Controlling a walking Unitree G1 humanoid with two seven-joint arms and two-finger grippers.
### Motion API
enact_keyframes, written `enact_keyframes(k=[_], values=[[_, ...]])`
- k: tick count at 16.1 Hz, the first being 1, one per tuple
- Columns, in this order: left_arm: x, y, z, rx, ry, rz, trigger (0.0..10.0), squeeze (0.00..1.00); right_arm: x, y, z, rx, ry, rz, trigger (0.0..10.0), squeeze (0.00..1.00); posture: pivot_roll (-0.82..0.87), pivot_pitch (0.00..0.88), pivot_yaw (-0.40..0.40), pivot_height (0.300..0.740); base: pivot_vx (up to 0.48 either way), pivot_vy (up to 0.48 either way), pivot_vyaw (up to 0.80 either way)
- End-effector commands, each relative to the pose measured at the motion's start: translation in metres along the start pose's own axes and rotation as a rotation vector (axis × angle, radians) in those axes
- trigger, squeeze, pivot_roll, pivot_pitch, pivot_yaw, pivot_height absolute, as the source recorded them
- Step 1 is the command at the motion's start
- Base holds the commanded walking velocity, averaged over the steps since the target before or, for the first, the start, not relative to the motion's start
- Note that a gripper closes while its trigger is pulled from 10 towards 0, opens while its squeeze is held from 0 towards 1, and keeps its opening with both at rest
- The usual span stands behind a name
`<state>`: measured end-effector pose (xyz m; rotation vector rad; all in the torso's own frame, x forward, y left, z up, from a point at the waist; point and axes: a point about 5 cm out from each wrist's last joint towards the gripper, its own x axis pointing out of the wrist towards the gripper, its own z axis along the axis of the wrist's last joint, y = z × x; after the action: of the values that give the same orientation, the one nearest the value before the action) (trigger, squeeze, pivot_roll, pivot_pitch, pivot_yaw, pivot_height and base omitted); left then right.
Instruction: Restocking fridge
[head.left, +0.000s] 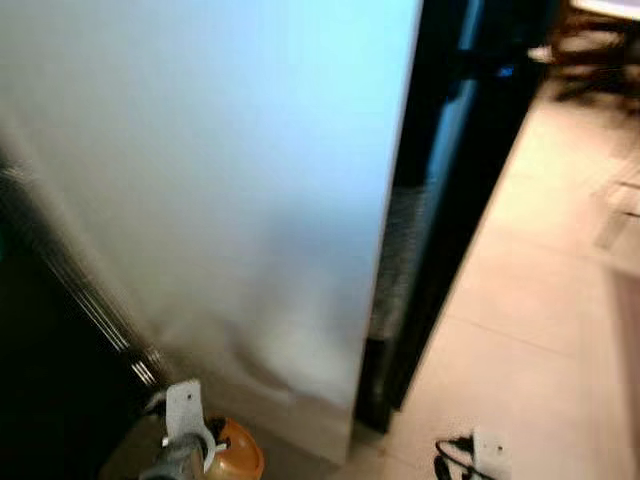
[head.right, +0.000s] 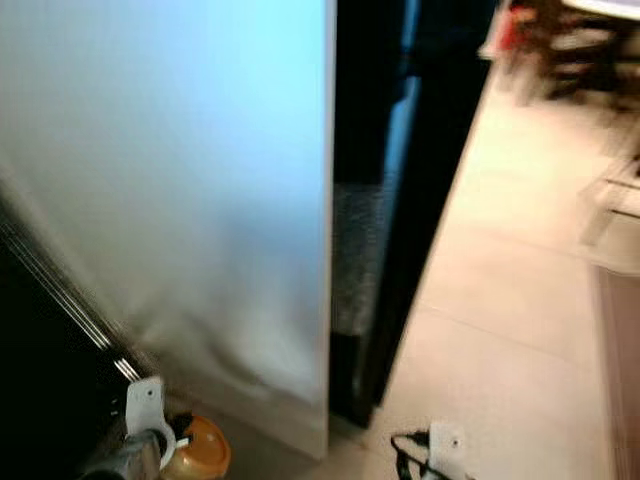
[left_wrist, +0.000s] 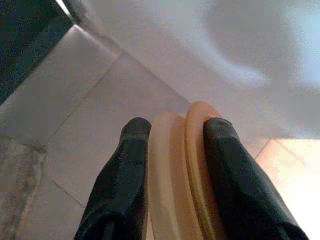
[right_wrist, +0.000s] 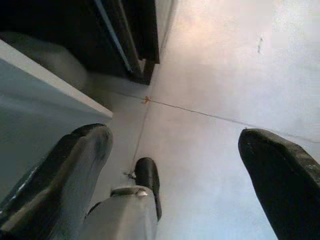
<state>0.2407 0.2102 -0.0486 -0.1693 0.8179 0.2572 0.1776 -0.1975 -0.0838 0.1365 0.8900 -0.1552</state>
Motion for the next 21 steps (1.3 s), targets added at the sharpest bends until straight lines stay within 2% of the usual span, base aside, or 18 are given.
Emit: enact_keyframes(k=[1, 7, 11, 13, 18, 19, 20, 21], values=[[0.0, 0.0, 0.004, 0.011, -0.012, 0.009, 10.0, 0.0, 0.0, -0.001, 0.002, 0.003, -0.008, -0.003, 10.0, 0.0, -0.01, 0.0, 0.032, 0.74, 0.0, 0.0, -0.8], [0.0, 0.002, 0.004, 0.006, -0.009, 0.026, 10.0, 0.0, 0.0, -0.003, 0.005, 0.03, -0.045, -0.065, 10.0, 0.0, -0.02, 0.0, 0.034, 0.74, 0.0, 0.0, -0.13], [-0.001, 0.003, -0.006, 0.047, 0.019, 0.024, 10.0, 0.0, -0.002, -0.002, 0.003, 0.051, -0.106, -0.084, 10.0, 0.0, -0.05, 0.0, 0.063, 0.74, 0.0, 0.0, 0.0], [-0.001, 0.003, -0.01, 0.057, 0.024, 0.021, 10.0, 0.0, -0.005, -0.003, 0.006, -0.009, -0.164, -0.096, 10.0, 0.0, -0.06, 0.0, 0.068, 0.74, 0.0, 0.0, 0.0], [-0.002, -0.001, -0.012, 0.041, 0.015, 0.021, 10.0, 0.0, -0.009, -0.009, 0.013, -0.06, -0.281, -0.083, 10.0, 0.0, -0.05, 0.0, 0.039, 0.74, 0.0, 0.0, 0.0], [-0.002, -0.003, -0.014, 0.033, 0.015, 0.023, 10.0, 0.0, -0.003, 0.004, 0.079, -0.105, -0.476, -0.059, 10.0, 0.0, -0.05, 0.0, 0.024, 0.74, 0.0, 0.0, 0.0], [-0.002, -0.004, -0.015, 0.02, 0.013, 0.029, 10.0, 0.0, -0.005, 0.018, 0.121, -0.139, -0.612, -0.023, 10.0, 0.0, -0.04, 0.0, 0.012, 0.74, 0.0, 0.0, 0.0], [-0.002, -0.003, -0.016, 0.013, 0.013, 0.035, 10.0, 0.0, -0.006, 0.023, 0.128, -0.139, -0.638, -0.006, 10.0, 0.0, -0.02, 0.0, -0.009, 0.74, 0.0, 0.0, 0.0]])
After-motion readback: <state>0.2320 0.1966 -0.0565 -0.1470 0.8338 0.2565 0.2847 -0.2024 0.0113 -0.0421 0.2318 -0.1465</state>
